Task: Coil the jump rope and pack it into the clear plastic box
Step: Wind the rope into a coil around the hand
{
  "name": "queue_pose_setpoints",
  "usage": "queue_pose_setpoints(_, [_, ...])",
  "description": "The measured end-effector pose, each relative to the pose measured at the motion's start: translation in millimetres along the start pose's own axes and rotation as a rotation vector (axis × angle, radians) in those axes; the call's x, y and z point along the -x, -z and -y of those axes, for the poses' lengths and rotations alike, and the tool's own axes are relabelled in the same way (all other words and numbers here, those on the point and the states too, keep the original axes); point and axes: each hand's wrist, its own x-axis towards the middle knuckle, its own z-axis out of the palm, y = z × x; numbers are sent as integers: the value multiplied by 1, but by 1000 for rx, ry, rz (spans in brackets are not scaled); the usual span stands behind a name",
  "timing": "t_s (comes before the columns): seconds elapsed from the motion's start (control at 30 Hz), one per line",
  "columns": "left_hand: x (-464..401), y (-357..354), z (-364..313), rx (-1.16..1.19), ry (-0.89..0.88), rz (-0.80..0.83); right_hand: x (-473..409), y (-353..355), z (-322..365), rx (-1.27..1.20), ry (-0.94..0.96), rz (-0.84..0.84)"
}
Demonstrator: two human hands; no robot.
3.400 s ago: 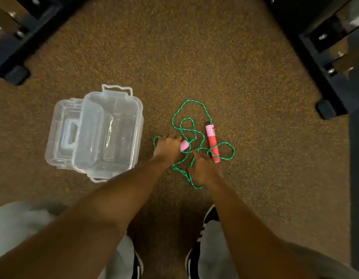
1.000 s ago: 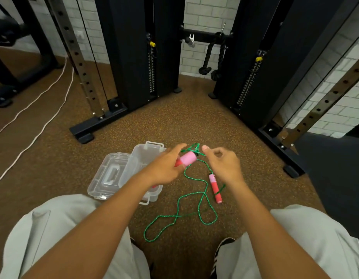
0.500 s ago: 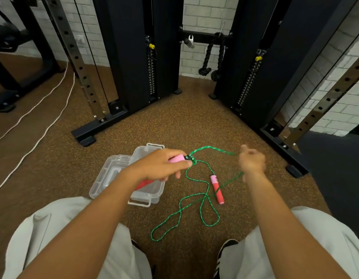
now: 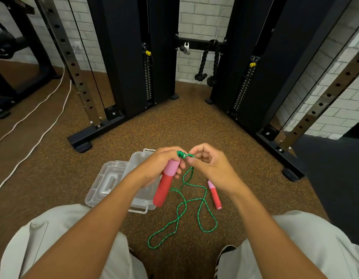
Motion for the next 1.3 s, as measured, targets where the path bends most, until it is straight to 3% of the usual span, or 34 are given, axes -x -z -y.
queue_pose_setpoints(0.1, [-1,5,-1,-58,-58,-52,-3,7,-1,6,-4,-92])
queue_pose_setpoints(0.2, [-1,8,-3,-37,-78,-69,-5,12,-2,175,-12,-122])
queue_pose_setpoints(0.33, [-2,7,-3,-151,-34,-172,-5,7,-4,230,-64,-80])
queue_pose_setpoints(0.5, [-1,2,0,-277,-12,-107,-7,3,-3,222,-71,-105])
queue_pose_setpoints(0.83, [1,-5,-1,-134,28,48,-10,3,-1,215,23,-130])
queue_pose_setpoints(0.93, [-1,-4,-3,-68,22,7,-9,11,0,84,-41,-63])
queue_pose_setpoints(1.07, [0,4,-7,-56,20,-86,-11,14,-3,115,-3,-161])
queue_pose_setpoints(1.3, [1,-2,-7,-33,85,-57,-16,11,-18,152,10,-254])
